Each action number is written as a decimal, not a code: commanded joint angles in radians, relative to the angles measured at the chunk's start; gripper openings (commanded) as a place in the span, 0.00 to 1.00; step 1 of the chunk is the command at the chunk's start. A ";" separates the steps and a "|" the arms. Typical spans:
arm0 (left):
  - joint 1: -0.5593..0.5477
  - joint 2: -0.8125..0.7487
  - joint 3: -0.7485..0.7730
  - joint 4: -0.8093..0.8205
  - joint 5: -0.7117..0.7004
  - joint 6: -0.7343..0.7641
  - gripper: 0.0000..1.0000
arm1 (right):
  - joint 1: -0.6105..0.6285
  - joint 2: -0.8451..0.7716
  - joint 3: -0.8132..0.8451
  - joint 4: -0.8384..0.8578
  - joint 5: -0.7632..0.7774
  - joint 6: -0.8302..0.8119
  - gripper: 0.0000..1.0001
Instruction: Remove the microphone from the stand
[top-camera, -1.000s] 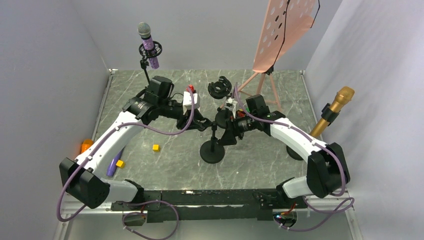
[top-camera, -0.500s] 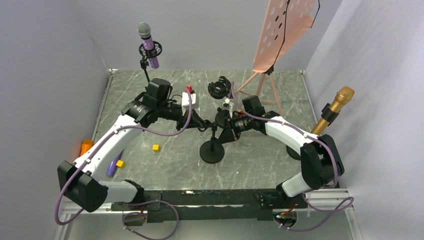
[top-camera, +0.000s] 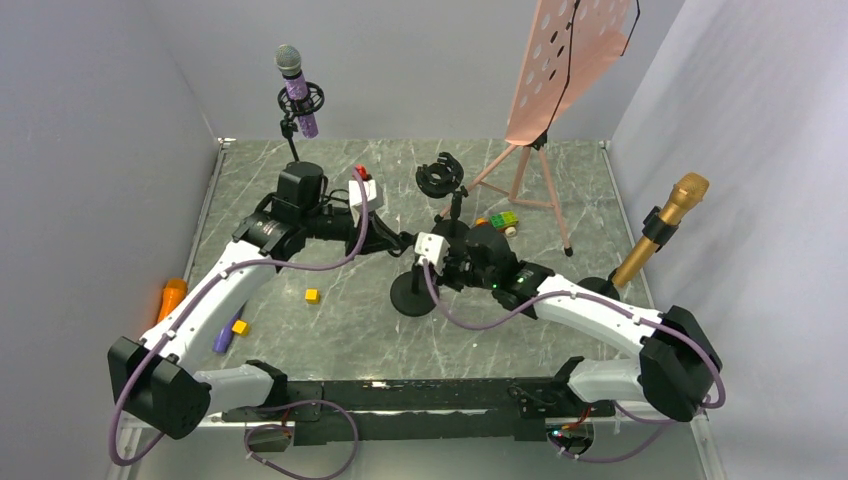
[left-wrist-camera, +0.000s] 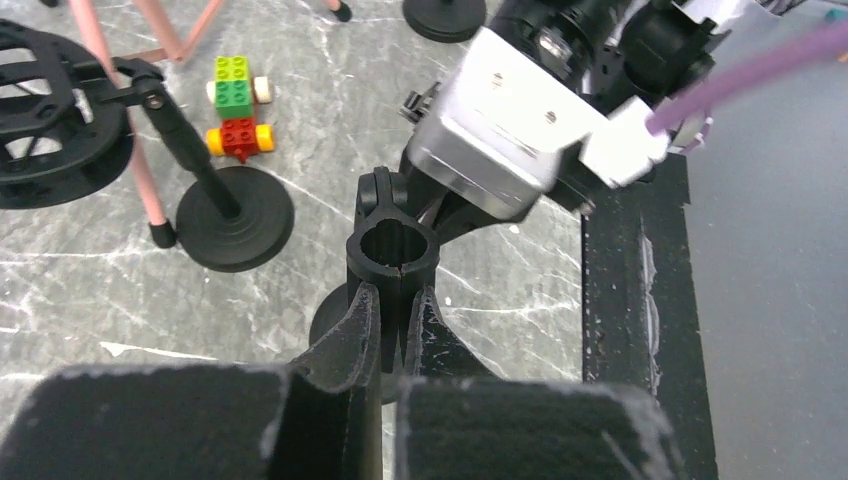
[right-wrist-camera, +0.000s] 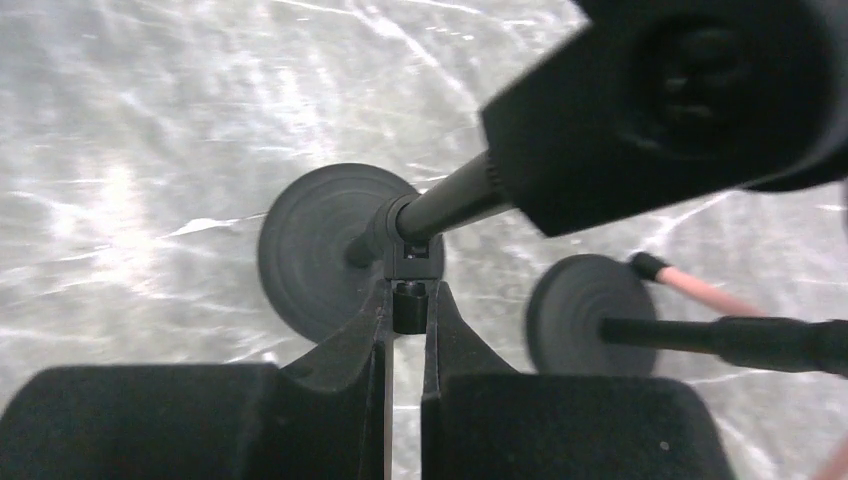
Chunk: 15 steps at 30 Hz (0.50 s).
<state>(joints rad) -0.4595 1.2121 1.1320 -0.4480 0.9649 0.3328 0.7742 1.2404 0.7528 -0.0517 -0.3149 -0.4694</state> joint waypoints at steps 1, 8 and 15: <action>0.004 -0.034 -0.041 0.022 0.097 -0.070 0.00 | -0.006 0.038 -0.049 0.307 0.403 -0.218 0.00; 0.038 -0.048 -0.070 0.069 0.103 -0.104 0.00 | -0.021 -0.044 0.103 -0.055 0.137 -0.191 0.60; 0.045 -0.048 -0.066 0.077 0.087 -0.111 0.24 | -0.127 -0.048 0.266 -0.459 -0.202 -0.037 0.69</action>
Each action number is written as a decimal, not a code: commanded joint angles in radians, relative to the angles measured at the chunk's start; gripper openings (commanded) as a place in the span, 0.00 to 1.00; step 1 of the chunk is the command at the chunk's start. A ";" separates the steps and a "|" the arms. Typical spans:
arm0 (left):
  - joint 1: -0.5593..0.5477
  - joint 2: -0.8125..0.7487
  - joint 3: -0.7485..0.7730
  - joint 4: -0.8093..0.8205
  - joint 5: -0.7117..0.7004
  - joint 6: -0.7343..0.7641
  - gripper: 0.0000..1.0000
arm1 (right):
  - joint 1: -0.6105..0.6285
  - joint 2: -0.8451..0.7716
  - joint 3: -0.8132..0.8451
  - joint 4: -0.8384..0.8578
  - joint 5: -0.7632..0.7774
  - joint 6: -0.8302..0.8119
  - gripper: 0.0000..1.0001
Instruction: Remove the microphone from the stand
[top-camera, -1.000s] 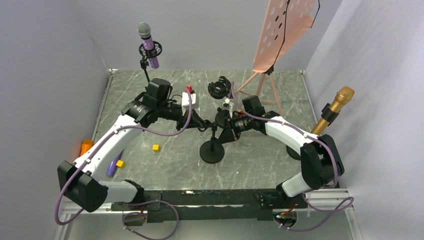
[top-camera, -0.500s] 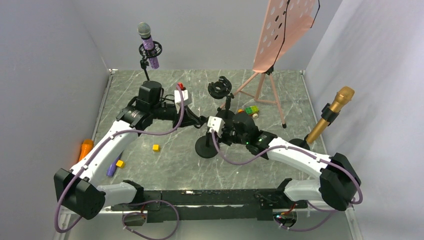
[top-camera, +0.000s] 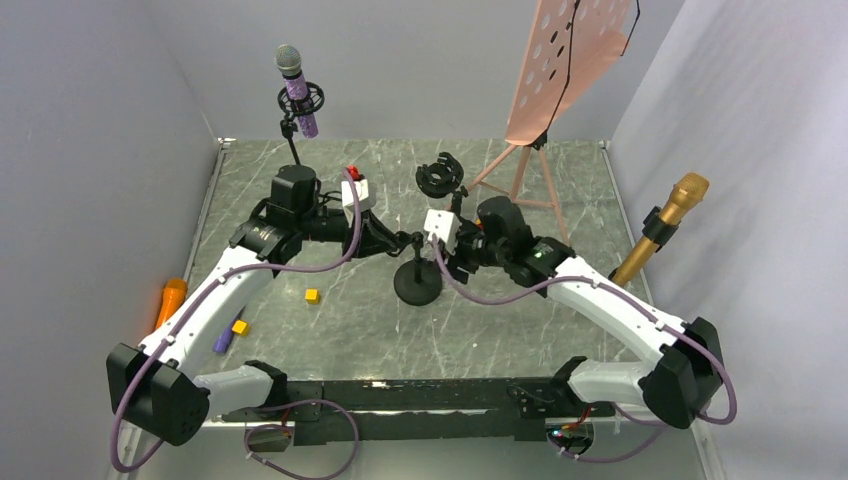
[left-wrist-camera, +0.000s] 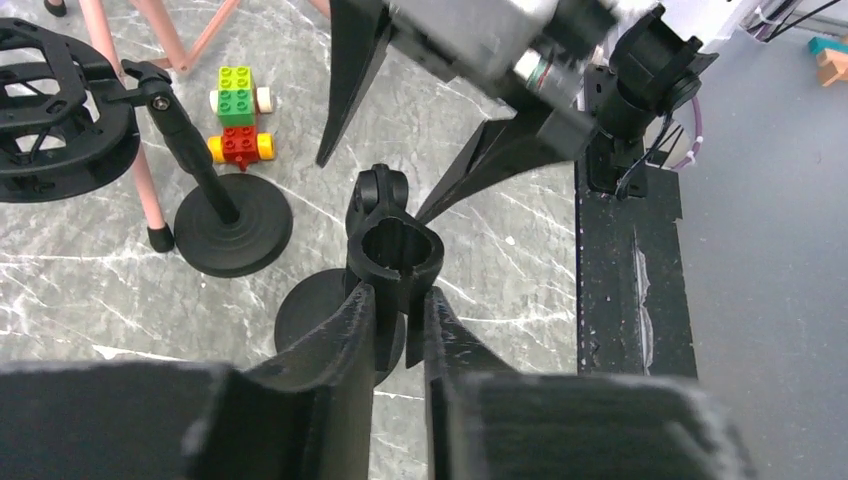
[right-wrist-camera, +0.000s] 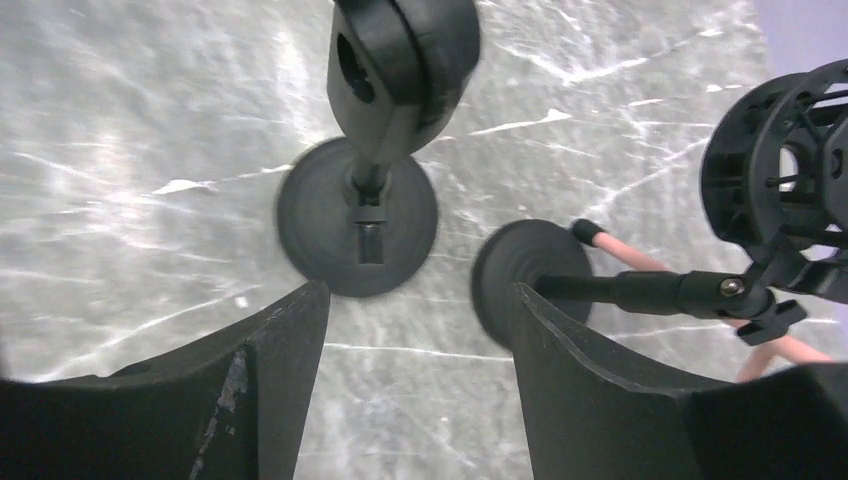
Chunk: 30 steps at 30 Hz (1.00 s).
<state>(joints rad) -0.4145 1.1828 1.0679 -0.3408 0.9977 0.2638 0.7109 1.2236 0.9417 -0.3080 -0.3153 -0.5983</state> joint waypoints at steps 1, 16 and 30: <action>0.001 -0.017 0.000 -0.029 0.048 -0.045 0.32 | -0.104 -0.020 0.093 -0.222 -0.250 0.126 0.69; 0.014 -0.022 0.102 -0.140 -0.057 0.040 0.78 | -0.349 0.284 0.144 -0.073 -0.660 0.713 0.72; 0.137 -0.112 0.026 -0.151 -0.005 0.021 0.77 | -0.361 0.431 0.107 0.141 -0.670 1.031 0.65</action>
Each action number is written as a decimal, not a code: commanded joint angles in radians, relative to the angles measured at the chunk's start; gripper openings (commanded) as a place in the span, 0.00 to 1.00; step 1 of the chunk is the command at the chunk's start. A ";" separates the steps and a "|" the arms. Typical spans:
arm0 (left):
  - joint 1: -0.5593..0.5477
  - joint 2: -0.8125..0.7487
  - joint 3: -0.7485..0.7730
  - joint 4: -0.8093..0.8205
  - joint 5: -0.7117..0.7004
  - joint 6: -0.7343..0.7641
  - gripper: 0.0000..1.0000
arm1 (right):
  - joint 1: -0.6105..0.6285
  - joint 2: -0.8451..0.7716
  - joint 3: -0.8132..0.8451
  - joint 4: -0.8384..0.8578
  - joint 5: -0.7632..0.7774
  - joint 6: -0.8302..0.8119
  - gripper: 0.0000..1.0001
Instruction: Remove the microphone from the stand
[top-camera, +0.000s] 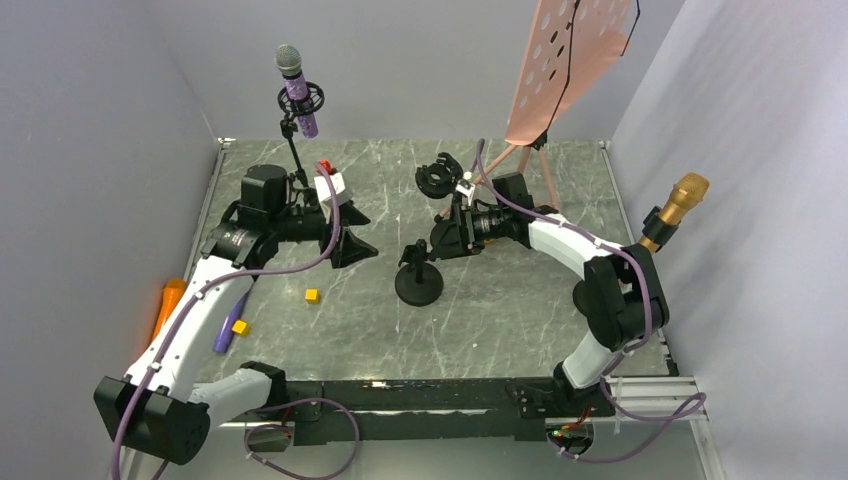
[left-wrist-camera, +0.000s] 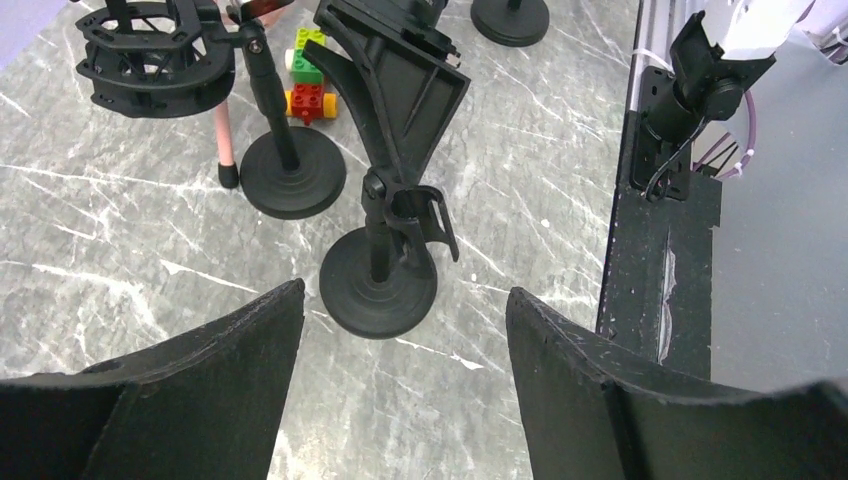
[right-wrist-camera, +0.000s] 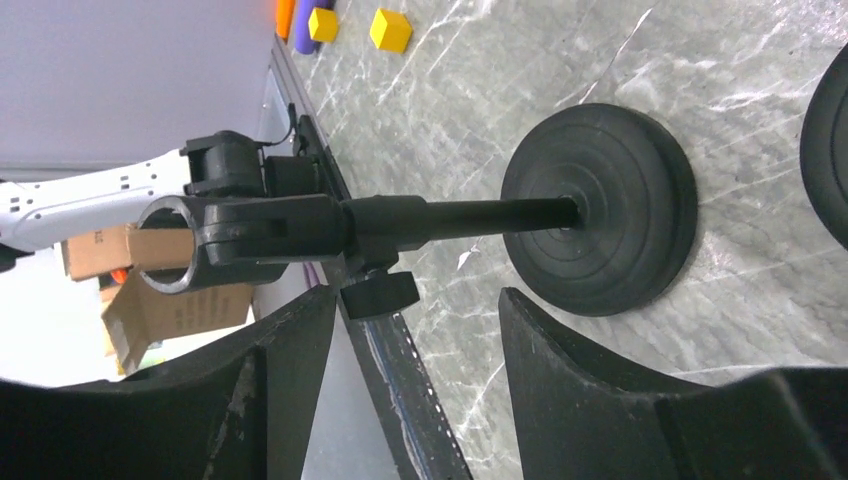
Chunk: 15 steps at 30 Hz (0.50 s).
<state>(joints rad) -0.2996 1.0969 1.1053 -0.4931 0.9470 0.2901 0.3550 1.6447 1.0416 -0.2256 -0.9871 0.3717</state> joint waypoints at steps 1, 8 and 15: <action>0.025 -0.029 -0.015 -0.001 0.053 0.001 0.77 | -0.005 0.010 0.009 0.064 0.001 0.062 0.65; -0.058 0.013 -0.021 0.018 -0.064 -0.026 0.99 | -0.023 -0.105 -0.010 -0.031 0.059 -0.061 0.72; -0.194 0.148 0.034 0.106 -0.261 -0.124 0.99 | -0.027 -0.323 -0.054 -0.229 0.146 -0.280 0.76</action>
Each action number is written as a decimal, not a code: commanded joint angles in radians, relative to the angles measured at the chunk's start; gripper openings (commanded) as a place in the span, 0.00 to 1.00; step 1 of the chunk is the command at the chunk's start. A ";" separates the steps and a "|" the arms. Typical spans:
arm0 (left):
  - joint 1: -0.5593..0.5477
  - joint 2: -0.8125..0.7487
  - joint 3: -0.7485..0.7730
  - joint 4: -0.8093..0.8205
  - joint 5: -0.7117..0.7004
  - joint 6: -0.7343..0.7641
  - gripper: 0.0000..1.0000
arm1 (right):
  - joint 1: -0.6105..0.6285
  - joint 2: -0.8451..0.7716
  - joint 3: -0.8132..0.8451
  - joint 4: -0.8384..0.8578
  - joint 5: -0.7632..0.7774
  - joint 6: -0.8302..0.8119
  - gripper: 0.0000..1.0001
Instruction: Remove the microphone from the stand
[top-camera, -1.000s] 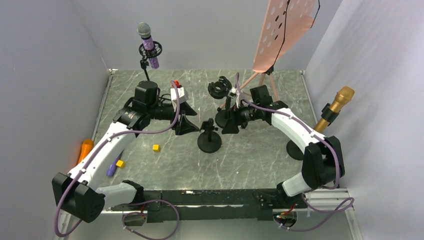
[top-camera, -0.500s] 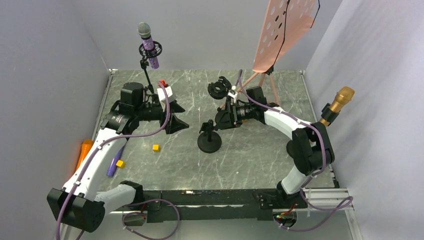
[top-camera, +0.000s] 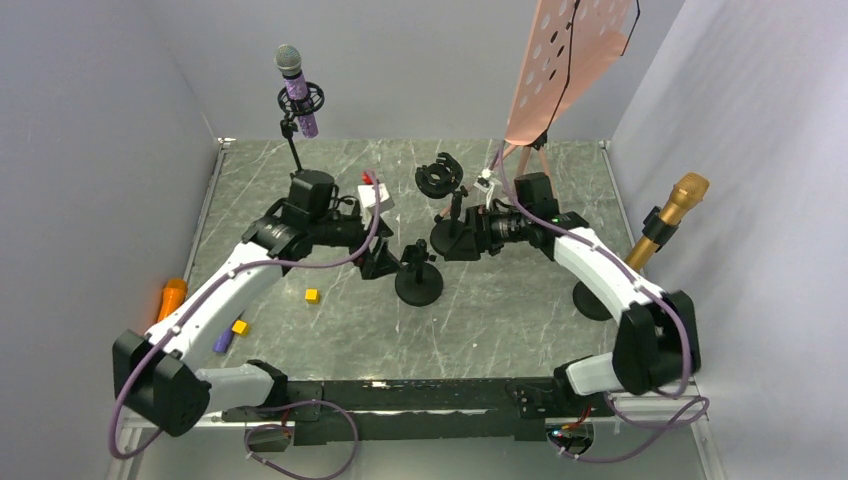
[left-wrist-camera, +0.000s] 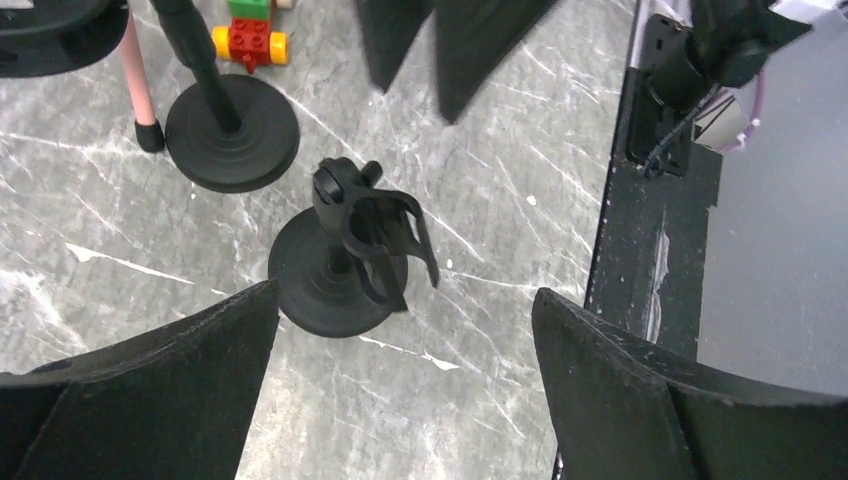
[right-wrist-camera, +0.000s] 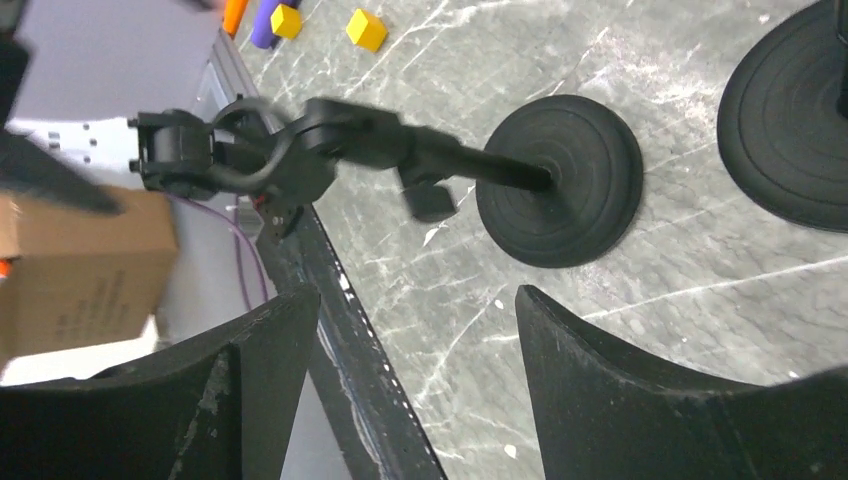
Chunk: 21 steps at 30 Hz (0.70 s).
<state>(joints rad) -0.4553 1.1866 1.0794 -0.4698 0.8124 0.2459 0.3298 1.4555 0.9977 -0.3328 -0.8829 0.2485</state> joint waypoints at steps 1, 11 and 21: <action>-0.049 0.077 0.067 0.092 -0.145 -0.096 0.99 | -0.002 -0.174 -0.013 -0.147 0.047 -0.176 0.76; -0.152 0.230 0.108 0.101 -0.254 -0.124 0.99 | -0.005 -0.371 -0.102 -0.244 0.128 -0.281 0.77; -0.144 0.246 0.138 -0.010 -0.217 0.028 0.75 | -0.037 -0.381 -0.102 -0.191 0.131 -0.275 0.75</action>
<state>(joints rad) -0.6037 1.4559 1.1660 -0.4568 0.6014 0.2054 0.3073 1.0973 0.8906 -0.5694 -0.7620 -0.0162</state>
